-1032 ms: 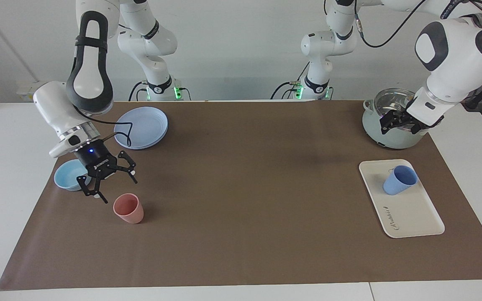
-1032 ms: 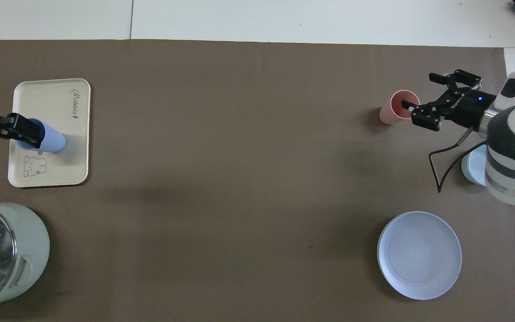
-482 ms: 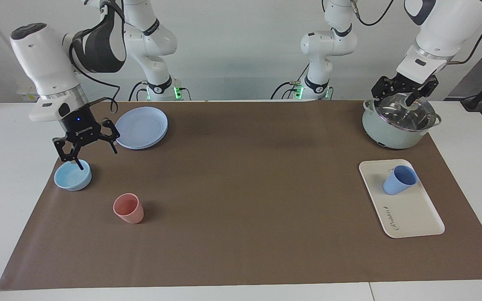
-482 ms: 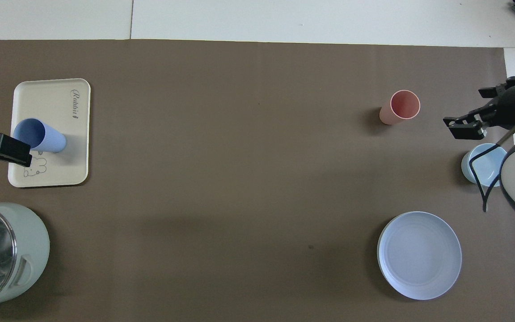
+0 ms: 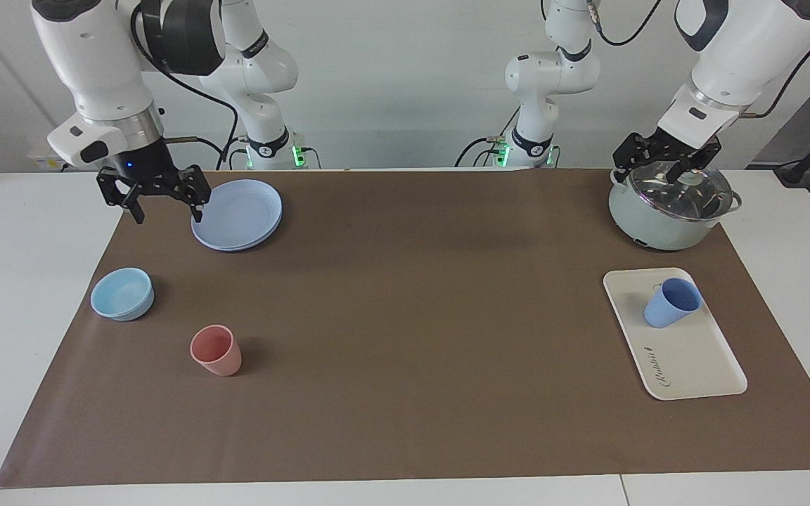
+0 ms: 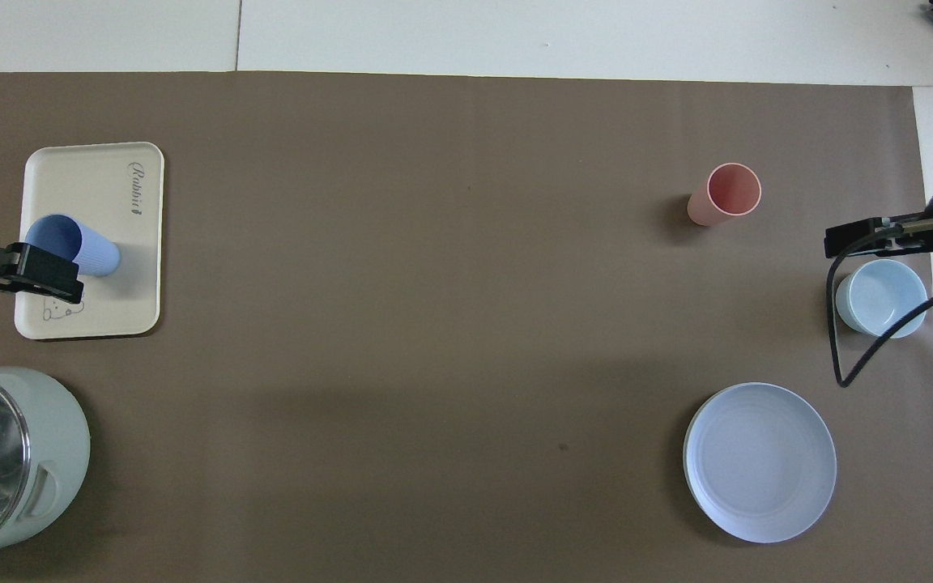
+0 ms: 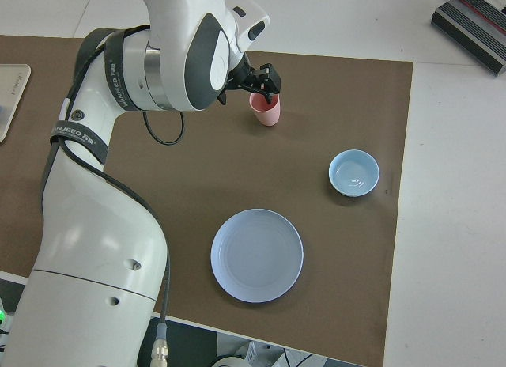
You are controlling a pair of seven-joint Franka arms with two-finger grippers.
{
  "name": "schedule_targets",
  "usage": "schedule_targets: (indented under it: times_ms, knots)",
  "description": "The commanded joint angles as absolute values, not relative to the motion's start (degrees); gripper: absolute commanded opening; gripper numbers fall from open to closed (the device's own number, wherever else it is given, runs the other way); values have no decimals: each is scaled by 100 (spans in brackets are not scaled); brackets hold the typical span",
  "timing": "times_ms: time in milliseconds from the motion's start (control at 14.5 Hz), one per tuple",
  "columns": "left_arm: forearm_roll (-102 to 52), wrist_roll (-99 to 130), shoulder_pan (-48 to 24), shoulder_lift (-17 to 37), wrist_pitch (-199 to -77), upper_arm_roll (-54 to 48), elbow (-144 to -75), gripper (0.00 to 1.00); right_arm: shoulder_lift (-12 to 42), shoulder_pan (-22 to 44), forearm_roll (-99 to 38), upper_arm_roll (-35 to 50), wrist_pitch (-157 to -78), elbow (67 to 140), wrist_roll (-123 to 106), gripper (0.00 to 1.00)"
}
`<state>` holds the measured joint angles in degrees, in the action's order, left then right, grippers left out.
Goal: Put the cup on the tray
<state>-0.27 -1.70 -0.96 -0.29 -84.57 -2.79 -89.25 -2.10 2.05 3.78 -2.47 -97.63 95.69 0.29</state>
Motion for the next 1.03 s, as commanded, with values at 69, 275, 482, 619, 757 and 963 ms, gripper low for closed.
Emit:
schedule_targets:
  times_ms: [69, 275, 482, 619, 757, 963]
  knots:
    - [-105, 114, -132, -185, -9447, -255, -9220, 100, -395, -87, 361, -308, -8720, 9202, 202, 100]
    - [-105, 132, -132, -193, -9335, -255, -9220, 100, -483, -202, 1, -308, -8754, 9369, 168, 100]
    - [-105, 114, -132, -202, -9316, -255, -9220, 100, -466, 280, 70, -614, -8666, 9299, 158, 100]
    - [-105, 114, -149, -211, -9369, -264, -9237, 100, -466, 325, 79, -633, -8622, 9308, 176, 100]
    - [-105, 97, -202, -220, -9325, -264, -9281, 100, -475, 343, 97, -642, -8561, 9334, 202, 100]
    - [-88, 88, -202, -185, -9334, -255, -9281, 100, -457, 351, 97, -633, -8280, 9255, 237, 100]
